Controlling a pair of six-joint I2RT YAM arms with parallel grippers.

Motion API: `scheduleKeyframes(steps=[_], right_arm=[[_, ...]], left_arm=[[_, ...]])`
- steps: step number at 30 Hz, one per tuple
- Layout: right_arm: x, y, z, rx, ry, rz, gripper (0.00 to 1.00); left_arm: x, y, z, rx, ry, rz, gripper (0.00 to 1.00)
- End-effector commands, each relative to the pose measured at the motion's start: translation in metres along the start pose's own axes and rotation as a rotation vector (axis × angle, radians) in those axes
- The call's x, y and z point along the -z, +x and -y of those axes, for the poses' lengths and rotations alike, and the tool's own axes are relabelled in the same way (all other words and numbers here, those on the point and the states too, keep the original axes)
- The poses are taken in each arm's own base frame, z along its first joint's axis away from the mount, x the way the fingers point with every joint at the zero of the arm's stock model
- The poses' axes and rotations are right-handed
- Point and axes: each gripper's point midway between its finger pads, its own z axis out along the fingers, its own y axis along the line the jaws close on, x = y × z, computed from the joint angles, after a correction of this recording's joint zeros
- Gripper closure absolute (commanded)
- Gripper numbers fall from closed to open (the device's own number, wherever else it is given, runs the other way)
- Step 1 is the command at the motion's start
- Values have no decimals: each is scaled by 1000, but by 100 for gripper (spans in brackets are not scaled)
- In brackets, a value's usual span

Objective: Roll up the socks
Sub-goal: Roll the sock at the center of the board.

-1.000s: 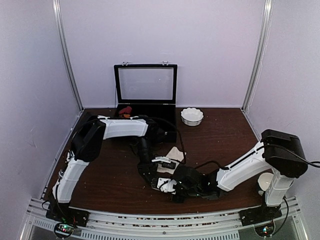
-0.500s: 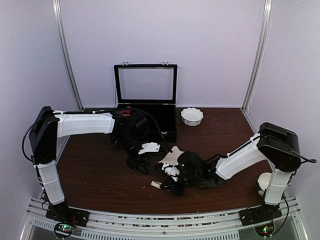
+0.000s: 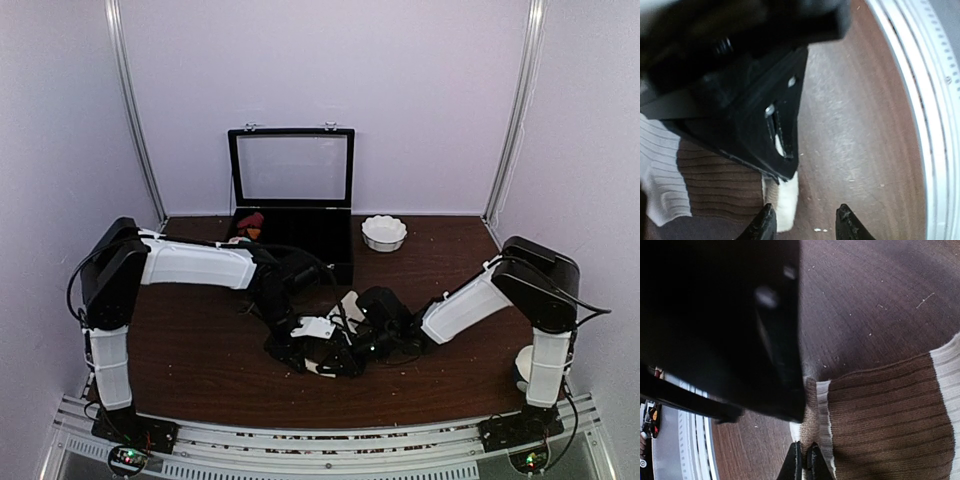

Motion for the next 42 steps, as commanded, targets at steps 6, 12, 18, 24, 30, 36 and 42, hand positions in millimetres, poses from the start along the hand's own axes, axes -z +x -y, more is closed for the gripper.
scheduleKeyframes(steps=[6, 12, 18, 24, 30, 36, 42], right_arm=[[3, 105, 49, -266, 163, -277, 100], [2, 99, 43, -277, 127, -256, 100], [1, 87, 37, -308, 86, -170, 98], [4, 61, 22, -356, -3, -27, 84], [16, 54, 13, -394, -34, 62, 67], [41, 69, 21, -390, 80, 115, 62], [63, 79, 14, -336, 158, 180, 60]], left_arm=[[-14, 7, -24, -99, -89, -50, 58], [-25, 15, -26, -87, -69, -89, 73], [-35, 25, -16, -31, 14, -115, 92], [-46, 31, -11, 99, 133, -117, 100], [-53, 41, -11, 195, 170, -143, 100], [-56, 54, -18, 298, 185, -160, 100], [-54, 58, -22, 398, 217, -134, 100]])
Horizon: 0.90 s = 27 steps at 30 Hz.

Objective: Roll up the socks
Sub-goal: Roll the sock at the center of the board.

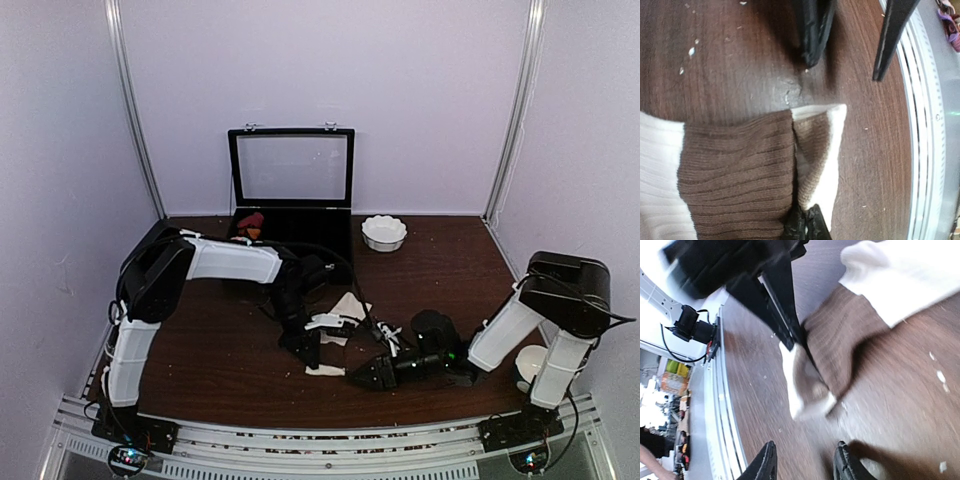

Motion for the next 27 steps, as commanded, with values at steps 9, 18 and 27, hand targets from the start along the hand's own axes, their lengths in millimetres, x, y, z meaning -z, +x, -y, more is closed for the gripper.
scheduleKeyframes(steps=[9, 18, 27], right_arm=[[39, 17, -14, 555, 382, 66, 49], [102, -69, -5, 644, 897, 388, 0], [36, -15, -28, 952, 611, 104, 8]], left_arm=[[-18, 38, -21, 219, 73, -149, 100], [-19, 42, -25, 245, 85, -196, 100], [-21, 37, -17, 274, 161, -176, 100]])
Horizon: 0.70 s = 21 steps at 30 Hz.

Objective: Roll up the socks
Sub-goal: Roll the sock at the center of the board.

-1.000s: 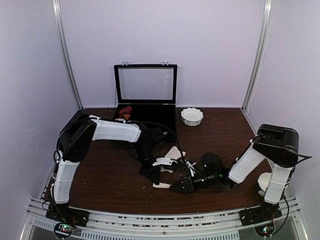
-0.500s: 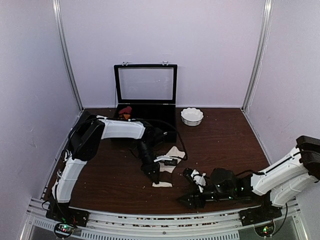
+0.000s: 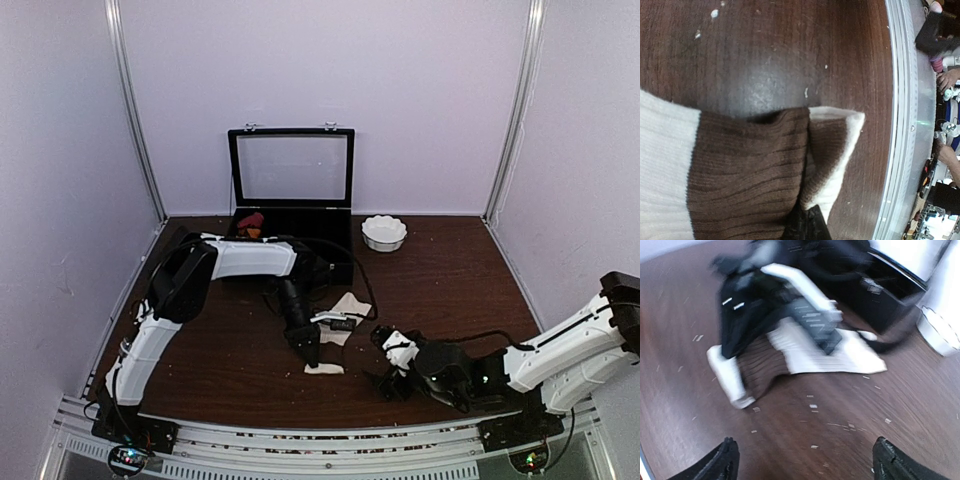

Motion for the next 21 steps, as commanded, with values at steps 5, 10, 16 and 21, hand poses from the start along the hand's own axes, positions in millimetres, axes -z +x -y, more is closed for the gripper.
scheduleKeyframes(steps=[5, 10, 16, 21], right_arm=[[-13, -15, -72, 364, -237, 51, 18], [-36, -15, -101, 452, -353, 20, 36], [-59, -8, -108, 477, -376, -4, 42], [-73, -3, -96, 467, -359, -35, 45]], left_arm=[[-19, 26, -26, 76, 12, -104, 100], [-17, 23, -30, 75, 2, -108, 100], [-18, 26, -29, 78, 10, -118, 100], [-19, 29, -28, 72, 16, -125, 100]])
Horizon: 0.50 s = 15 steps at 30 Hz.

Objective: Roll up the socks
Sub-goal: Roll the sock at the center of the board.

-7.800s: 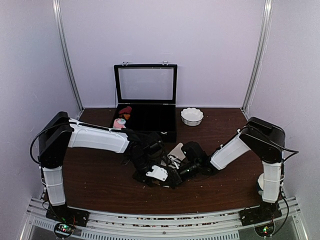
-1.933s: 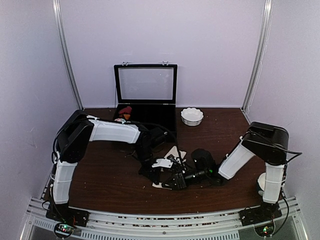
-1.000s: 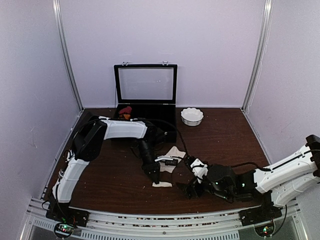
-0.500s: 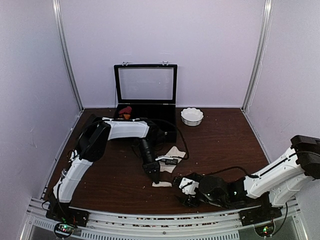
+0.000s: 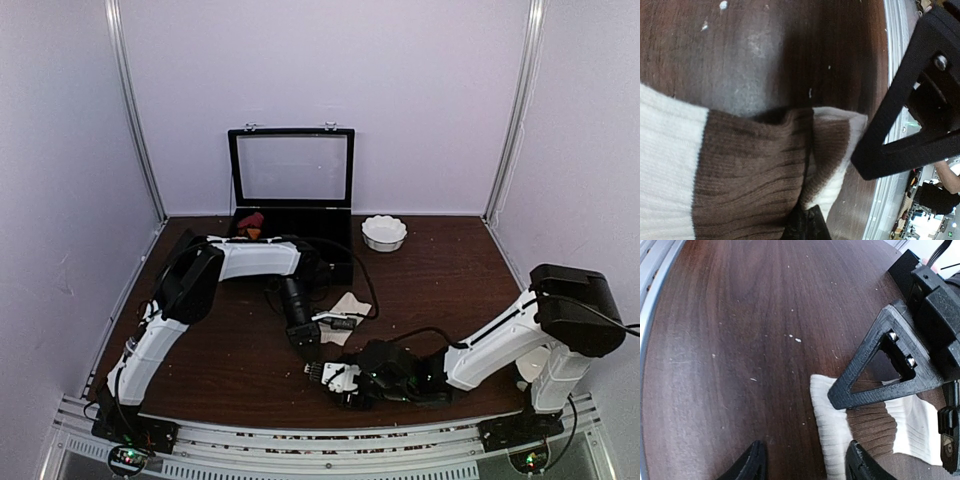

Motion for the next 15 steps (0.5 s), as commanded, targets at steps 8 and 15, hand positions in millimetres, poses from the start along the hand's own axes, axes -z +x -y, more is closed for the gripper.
scheduleKeyframes(steps=[8, 15], right_arm=[[-18, 17, 9, 5, -34, -59, 57], [-23, 39, 9, -36, -26, -126, 77]], left_arm=[[-16, 26, -30, 0, -57, -110, 99], [-13, 23, -26, -12, -56, -95, 86]])
